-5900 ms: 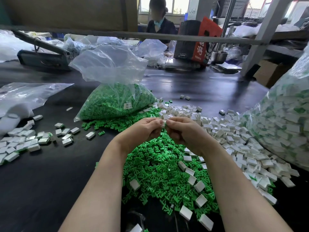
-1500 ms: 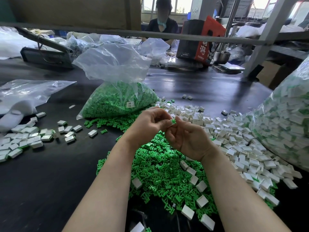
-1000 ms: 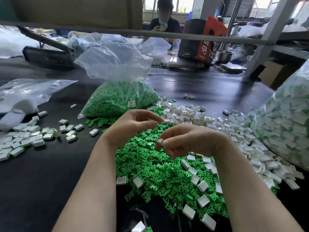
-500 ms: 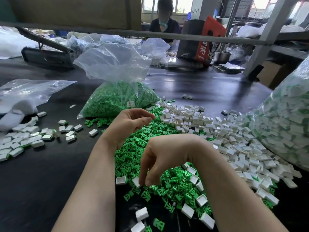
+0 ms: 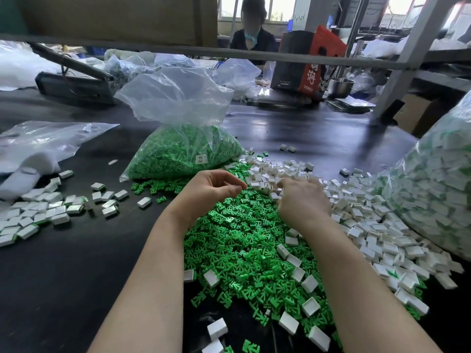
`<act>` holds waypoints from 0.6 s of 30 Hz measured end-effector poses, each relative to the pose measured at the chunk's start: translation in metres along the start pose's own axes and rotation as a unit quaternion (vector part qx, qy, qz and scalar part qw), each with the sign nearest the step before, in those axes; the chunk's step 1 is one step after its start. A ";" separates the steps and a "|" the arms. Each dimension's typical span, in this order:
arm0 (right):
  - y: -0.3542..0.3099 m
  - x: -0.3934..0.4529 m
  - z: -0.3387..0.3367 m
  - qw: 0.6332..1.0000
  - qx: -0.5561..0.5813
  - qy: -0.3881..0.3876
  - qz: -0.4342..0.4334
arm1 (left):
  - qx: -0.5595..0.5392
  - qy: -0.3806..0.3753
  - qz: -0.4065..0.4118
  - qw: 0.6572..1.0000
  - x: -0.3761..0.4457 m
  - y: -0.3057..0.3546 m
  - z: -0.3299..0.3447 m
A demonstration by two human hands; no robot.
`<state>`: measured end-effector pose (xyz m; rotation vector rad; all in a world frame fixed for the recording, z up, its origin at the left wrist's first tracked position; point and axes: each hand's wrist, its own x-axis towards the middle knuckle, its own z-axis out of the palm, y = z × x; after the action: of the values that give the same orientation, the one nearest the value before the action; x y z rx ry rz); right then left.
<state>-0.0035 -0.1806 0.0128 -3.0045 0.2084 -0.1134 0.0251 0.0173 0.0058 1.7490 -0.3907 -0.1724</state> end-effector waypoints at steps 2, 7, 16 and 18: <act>0.006 0.001 0.008 1.000 -0.012 -0.012 0.013 | 0.009 -0.001 -0.005 1.000 0.000 0.000 0.001; 0.013 0.007 0.014 0.998 0.028 0.051 0.010 | 0.040 -0.002 -0.017 0.999 0.001 0.002 0.007; 0.008 0.004 0.002 0.924 0.353 0.109 -0.101 | -0.004 -0.003 -0.025 1.000 0.008 0.003 0.025; 0.001 0.002 -0.002 0.899 0.394 0.133 -0.137 | -0.063 -0.013 -0.027 0.998 0.009 0.003 0.029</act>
<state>-0.0019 -0.1820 0.0153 -2.1756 -0.2000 -0.5019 0.0232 -0.0128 0.0035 1.6362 -0.3439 -0.2530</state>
